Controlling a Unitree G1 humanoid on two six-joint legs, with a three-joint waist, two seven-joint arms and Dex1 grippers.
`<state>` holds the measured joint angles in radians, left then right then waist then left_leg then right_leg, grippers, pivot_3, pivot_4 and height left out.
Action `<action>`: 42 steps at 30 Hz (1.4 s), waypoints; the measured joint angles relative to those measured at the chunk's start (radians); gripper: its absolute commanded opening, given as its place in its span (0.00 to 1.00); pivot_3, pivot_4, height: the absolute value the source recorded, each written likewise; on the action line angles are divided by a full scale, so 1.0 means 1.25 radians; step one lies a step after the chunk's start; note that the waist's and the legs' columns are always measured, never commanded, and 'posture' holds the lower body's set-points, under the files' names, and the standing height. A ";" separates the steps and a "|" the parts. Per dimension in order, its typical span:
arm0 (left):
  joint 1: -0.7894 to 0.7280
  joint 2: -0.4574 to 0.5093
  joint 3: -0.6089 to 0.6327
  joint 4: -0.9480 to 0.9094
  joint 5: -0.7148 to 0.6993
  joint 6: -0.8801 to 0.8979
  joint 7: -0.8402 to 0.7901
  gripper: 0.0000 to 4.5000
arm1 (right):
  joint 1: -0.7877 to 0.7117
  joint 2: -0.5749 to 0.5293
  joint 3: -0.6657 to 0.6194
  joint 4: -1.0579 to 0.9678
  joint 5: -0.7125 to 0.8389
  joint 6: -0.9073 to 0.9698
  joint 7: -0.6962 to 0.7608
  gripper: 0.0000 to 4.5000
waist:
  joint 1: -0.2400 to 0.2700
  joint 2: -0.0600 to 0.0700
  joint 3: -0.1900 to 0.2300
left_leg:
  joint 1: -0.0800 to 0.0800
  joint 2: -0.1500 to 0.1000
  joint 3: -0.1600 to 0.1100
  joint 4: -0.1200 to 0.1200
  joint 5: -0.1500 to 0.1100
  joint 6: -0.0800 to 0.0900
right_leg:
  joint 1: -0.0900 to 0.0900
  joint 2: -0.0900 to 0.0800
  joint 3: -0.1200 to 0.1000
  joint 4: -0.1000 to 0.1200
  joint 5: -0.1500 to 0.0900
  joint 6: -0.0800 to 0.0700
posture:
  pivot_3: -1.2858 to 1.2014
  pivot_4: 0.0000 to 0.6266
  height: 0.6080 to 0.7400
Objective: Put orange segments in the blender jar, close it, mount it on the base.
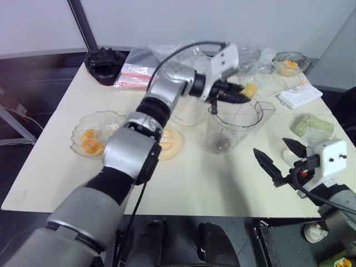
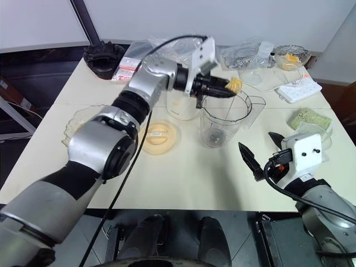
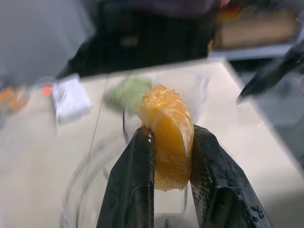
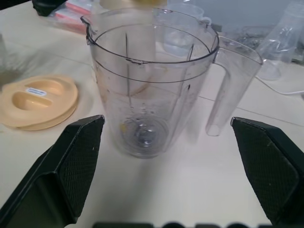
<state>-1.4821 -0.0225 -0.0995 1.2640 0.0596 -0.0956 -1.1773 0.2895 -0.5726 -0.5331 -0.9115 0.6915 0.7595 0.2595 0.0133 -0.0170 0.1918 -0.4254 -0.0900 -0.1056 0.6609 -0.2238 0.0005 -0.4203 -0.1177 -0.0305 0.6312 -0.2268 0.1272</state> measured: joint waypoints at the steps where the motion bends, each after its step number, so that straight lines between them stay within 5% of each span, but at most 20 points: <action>1: 0.007 -0.003 -0.004 0.008 0.006 -0.001 0.009 0.34 | 0.003 0.000 0.000 0.000 -0.002 -0.001 -0.002 1.00 | 0.000 0.000 0.000 | 0.000 0.000 0.000 0.000 0.000 0.000 | 0.000 0.000 0.000 0.000 0.000 0.000 | 0.52 0.24 1.00; 7: 0.013 -0.005 -0.004 0.015 0.023 -0.037 0.061 0.97 | 0.010 0.003 0.016 -0.005 -0.011 -0.007 -0.014 1.00 | 0.001 0.000 0.000 | 0.000 0.000 0.000 0.000 0.000 0.000 | 0.000 0.000 0.000 0.000 0.000 0.000 | 0.52 0.24 1.00; 15: -0.004 0.006 0.085 -0.002 -0.058 -0.043 0.082 0.99 | 0.014 0.029 0.044 0.029 -0.082 -0.047 -0.037 1.00 | 0.001 0.000 0.000 | 0.000 0.000 0.000 0.000 0.000 0.000 | 0.000 0.000 0.000 0.000 0.000 0.000 | 0.52 0.24 1.00; 19: -0.005 0.086 0.145 -0.162 -0.161 0.051 -0.010 0.99 | 0.054 0.103 0.045 0.096 -0.180 -0.105 -0.090 1.00 | -0.002 0.002 0.000 | 0.000 0.000 0.000 -0.002 0.000 0.000 | -0.001 0.000 0.000 0.000 0.001 -0.003 | 0.52 0.24 1.00; 24: 0.313 0.216 0.111 -0.649 -0.273 0.285 -0.110 0.99 | 0.080 0.194 0.045 0.148 -0.246 -0.164 -0.135 1.00 | -0.015 0.011 -0.005 | 0.010 0.000 0.002 -0.010 0.000 -0.001 | 0.002 0.001 0.007 0.000 0.001 -0.004 | 0.52 0.24 1.00; 30: 0.570 0.373 0.043 -1.054 -0.335 0.493 -0.090 0.99 | 0.002 0.192 -0.011 0.298 -0.285 -0.191 -0.174 1.00 | -0.018 0.012 -0.005 | 0.015 0.000 0.003 -0.010 0.000 -0.001 | 0.008 0.001 0.009 -0.002 -0.001 -0.008 | 0.52 0.24 1.00; 42: 0.734 0.451 -0.035 -1.199 -0.349 0.535 -0.026 0.99 | -0.130 0.064 -0.056 0.558 -0.323 -0.191 -0.157 1.00 | -0.002 0.013 -0.005 | 0.015 0.001 0.004 -0.011 0.000 -0.001 | 0.008 0.001 0.009 -0.002 -0.003 -0.011 | 0.52 0.24 1.00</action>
<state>-0.5649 0.5416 -0.1435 -0.2343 -0.3768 0.5737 -1.2095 0.1265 -0.4924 -0.6025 -0.2135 0.2877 0.5206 0.0631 0.0104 -0.0003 0.1853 -0.4066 -0.0890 -0.1001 0.6466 -0.2232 -0.0010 -0.4105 -0.1164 -0.0197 0.6287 -0.2302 0.1133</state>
